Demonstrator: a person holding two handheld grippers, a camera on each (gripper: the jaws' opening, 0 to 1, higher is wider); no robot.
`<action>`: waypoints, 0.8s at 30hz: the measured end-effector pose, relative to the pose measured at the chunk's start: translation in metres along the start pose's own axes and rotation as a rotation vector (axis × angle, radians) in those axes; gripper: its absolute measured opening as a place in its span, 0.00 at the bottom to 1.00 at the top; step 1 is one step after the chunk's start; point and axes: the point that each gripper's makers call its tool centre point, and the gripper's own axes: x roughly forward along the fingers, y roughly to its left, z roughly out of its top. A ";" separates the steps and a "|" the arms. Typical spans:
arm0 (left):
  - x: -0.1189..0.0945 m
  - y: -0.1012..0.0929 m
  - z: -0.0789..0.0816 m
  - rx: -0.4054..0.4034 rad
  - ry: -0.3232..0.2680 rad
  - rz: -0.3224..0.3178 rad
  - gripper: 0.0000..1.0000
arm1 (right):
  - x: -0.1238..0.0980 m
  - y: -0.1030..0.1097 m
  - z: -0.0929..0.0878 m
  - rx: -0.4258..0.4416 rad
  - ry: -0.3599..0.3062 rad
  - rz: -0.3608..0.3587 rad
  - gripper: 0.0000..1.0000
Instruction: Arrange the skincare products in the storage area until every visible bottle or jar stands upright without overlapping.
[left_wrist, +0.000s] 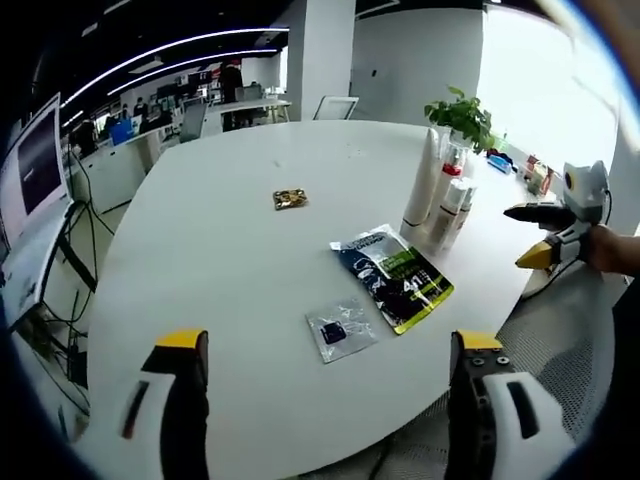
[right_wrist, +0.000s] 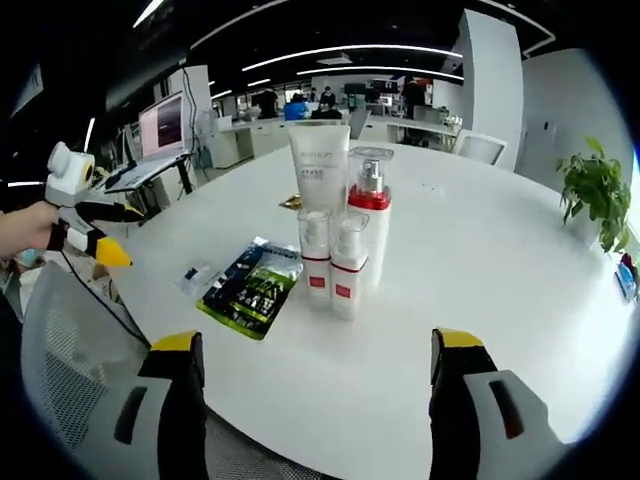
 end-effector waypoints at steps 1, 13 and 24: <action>0.002 0.000 0.002 0.004 0.004 -0.003 0.99 | 0.000 0.001 -0.001 0.005 0.001 0.010 0.93; 0.023 0.003 0.026 0.066 0.053 -0.030 0.99 | 0.002 0.001 -0.006 0.027 0.028 0.014 0.92; 0.051 0.015 0.036 0.095 0.115 -0.030 0.99 | 0.002 0.003 -0.008 0.044 0.034 0.025 0.91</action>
